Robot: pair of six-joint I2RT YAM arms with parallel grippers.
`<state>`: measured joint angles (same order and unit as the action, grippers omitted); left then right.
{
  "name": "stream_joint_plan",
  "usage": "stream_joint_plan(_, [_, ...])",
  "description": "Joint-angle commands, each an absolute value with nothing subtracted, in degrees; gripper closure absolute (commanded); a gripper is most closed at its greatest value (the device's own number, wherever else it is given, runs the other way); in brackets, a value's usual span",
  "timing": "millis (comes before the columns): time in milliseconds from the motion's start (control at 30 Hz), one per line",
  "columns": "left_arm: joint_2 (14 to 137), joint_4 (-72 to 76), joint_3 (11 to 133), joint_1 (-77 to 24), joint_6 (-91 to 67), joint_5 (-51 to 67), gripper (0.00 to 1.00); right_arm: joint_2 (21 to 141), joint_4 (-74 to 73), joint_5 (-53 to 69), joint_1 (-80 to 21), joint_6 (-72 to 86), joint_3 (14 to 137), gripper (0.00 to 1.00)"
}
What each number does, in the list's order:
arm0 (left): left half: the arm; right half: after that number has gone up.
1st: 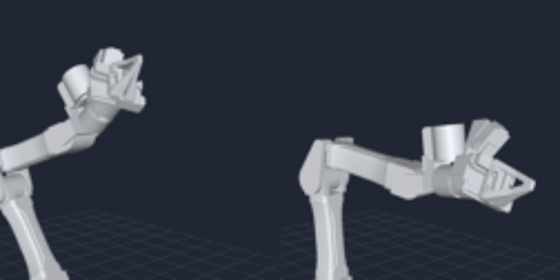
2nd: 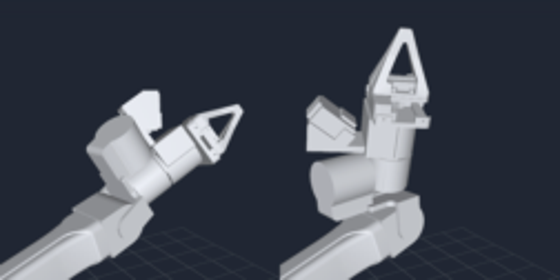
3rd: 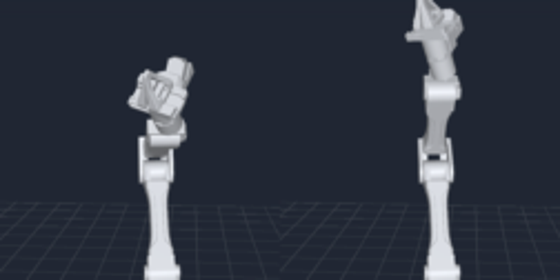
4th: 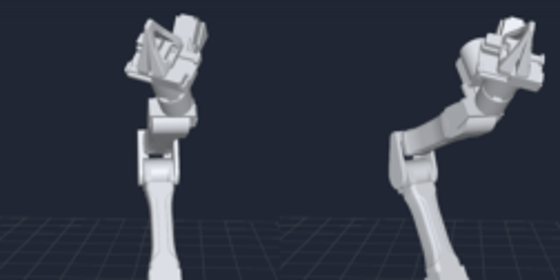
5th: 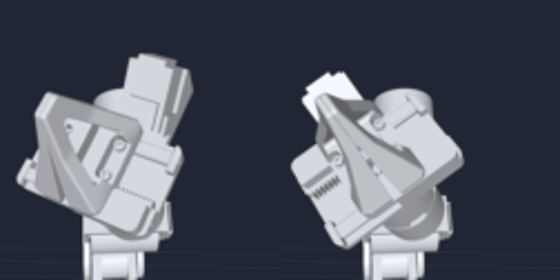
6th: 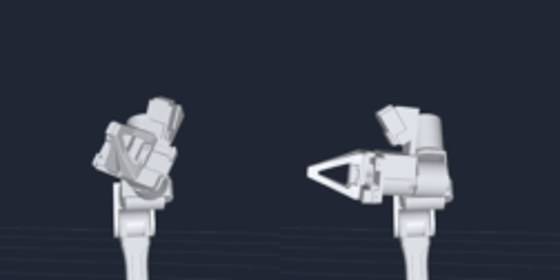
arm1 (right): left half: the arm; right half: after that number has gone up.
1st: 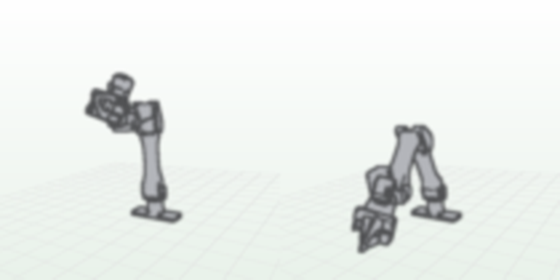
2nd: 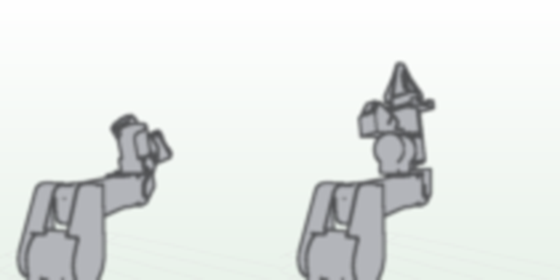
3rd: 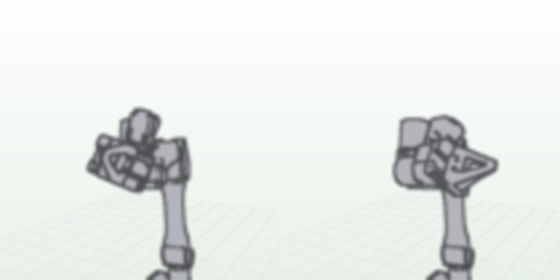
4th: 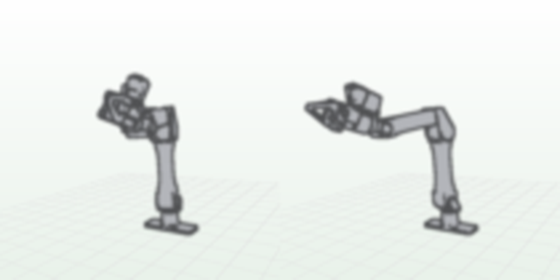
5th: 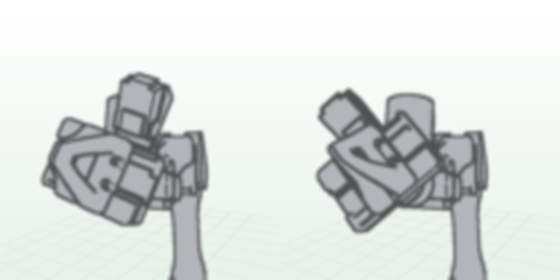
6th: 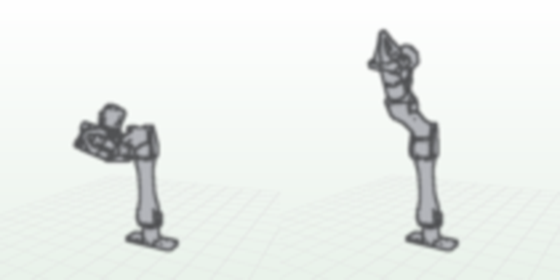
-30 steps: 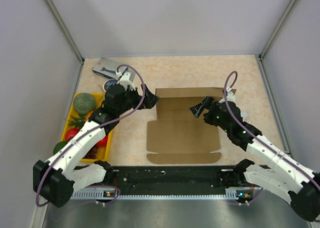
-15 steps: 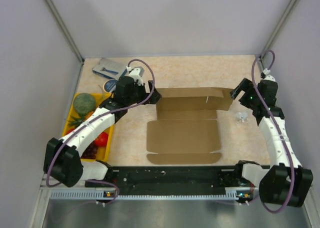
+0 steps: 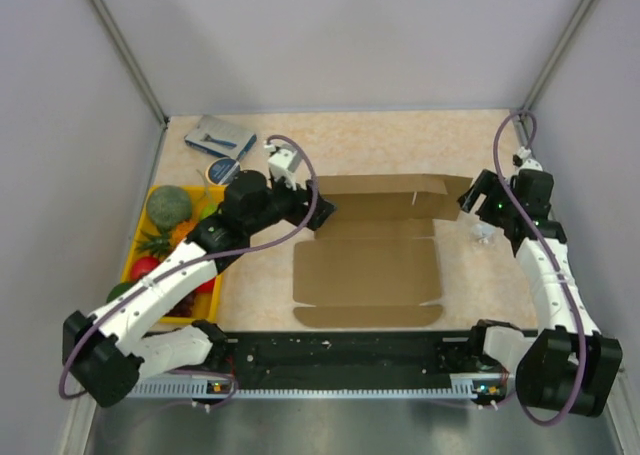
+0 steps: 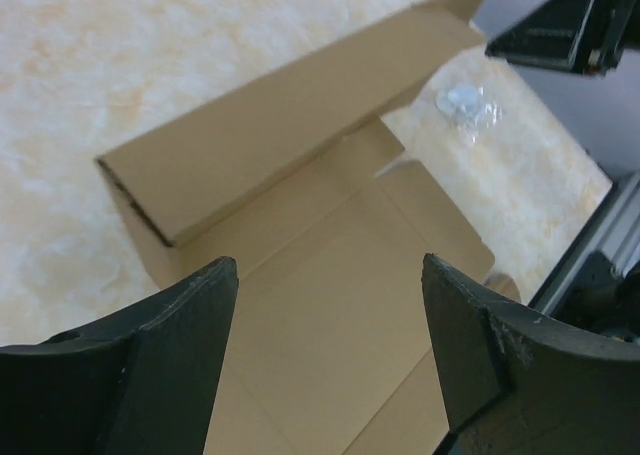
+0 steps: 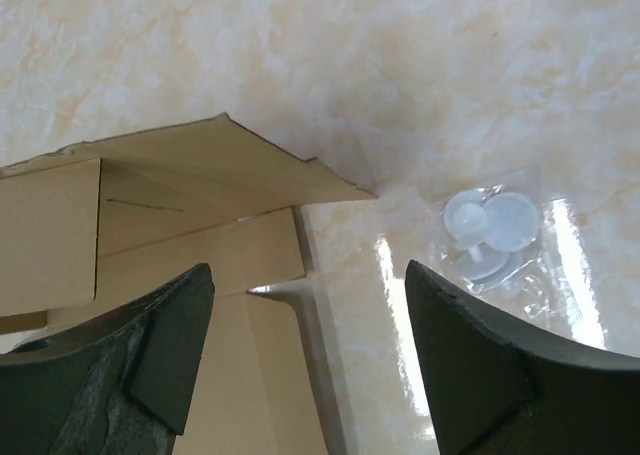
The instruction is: Fold the paper box
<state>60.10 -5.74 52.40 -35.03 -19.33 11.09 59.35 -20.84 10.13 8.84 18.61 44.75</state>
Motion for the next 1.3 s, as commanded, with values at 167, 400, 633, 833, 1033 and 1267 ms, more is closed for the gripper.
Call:
stream_joint_plan(167, [68.1,-9.4,62.2,-37.6,-17.5,4.3,0.11,51.2,-18.8,20.8,10.0,31.1,44.4,0.25])
stream_joint_plan(400, [69.2,-7.1,62.3,-27.3,-25.0,12.0,0.05,66.9,-38.6,19.1,0.4,27.8,70.9,0.24])
stream_joint_plan(633, [75.8,-5.2,62.6,-25.7,-28.3,19.7,0.16,78.6,-49.1,20.0,-4.5,26.9,83.0,0.30])
stream_joint_plan(833, [61.8,3.1,48.5,-25.8,-20.9,9.1,0.13,79.5,-48.2,21.1,-5.4,27.7,81.5,0.33])
stream_joint_plan(1033, [56.1,22.7,29.3,-28.4,-16.9,5.6,0.11,79.7,-47.0,21.7,-5.4,28.7,80.0,0.32])
stream_joint_plan(1267, [68.2,42.3,23.8,-41.7,-5.6,-15.0,0.37,78.8,-44.8,24.3,-5.4,30.4,78.8,0.32])
